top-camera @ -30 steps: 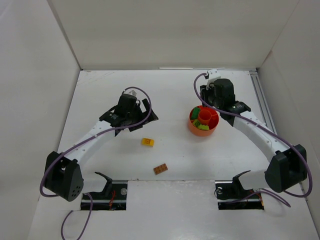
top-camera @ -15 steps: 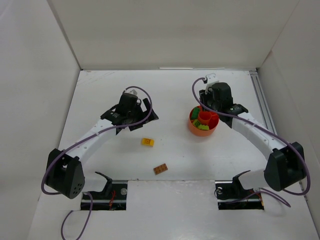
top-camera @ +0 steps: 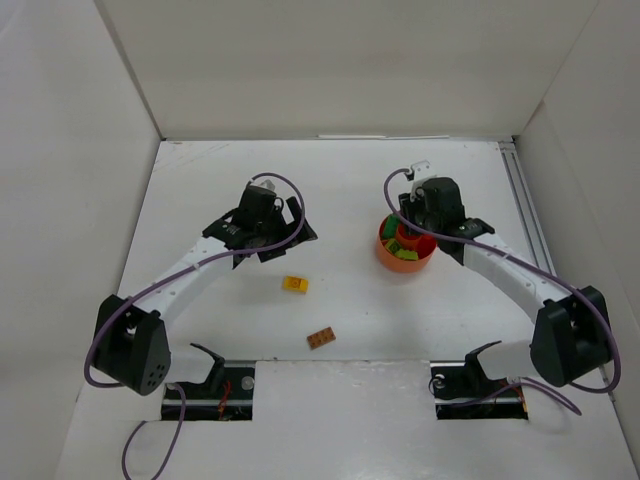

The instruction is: Sort the legos into containers by color

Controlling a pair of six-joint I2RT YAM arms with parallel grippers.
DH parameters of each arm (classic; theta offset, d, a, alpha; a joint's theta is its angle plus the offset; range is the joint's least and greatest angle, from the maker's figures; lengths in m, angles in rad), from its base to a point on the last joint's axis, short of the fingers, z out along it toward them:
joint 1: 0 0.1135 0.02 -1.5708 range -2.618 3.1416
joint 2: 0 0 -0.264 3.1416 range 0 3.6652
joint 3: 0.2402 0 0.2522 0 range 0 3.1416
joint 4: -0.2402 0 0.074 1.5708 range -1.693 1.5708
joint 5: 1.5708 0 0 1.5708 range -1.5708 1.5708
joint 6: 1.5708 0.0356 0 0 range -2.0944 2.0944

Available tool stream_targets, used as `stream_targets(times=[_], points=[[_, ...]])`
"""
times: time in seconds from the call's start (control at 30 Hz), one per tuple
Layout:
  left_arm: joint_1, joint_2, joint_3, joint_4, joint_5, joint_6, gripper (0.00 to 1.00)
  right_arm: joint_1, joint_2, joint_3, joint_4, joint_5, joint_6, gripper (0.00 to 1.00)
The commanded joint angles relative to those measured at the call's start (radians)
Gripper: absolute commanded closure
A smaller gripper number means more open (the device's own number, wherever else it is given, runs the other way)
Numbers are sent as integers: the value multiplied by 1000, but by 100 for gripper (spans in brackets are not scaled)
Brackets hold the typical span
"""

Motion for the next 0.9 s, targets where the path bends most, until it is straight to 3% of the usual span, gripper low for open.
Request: stream_targets(times=[0.0,0.1,0.27,0.4,0.57,0.87], points=[[-2,1,41,-5,4,16,0,9,-38,-12,48,-7,21,75],[-2,10,41,-5,4,16,0,9,-38,-12,48,-7,21,71],[-2,1,30,-5,13,16,0,9,-57,-12,48,-7,21,55],[-2,1,21,-5,13,16,0,9,-92,-32,48,-7,21,55],[-2,1,21,-5,13,16,0,9,-112,-41,48,2,21,66],[-2,-19,2,5,22,16,0,9,-121,2,48,40,11,66]])
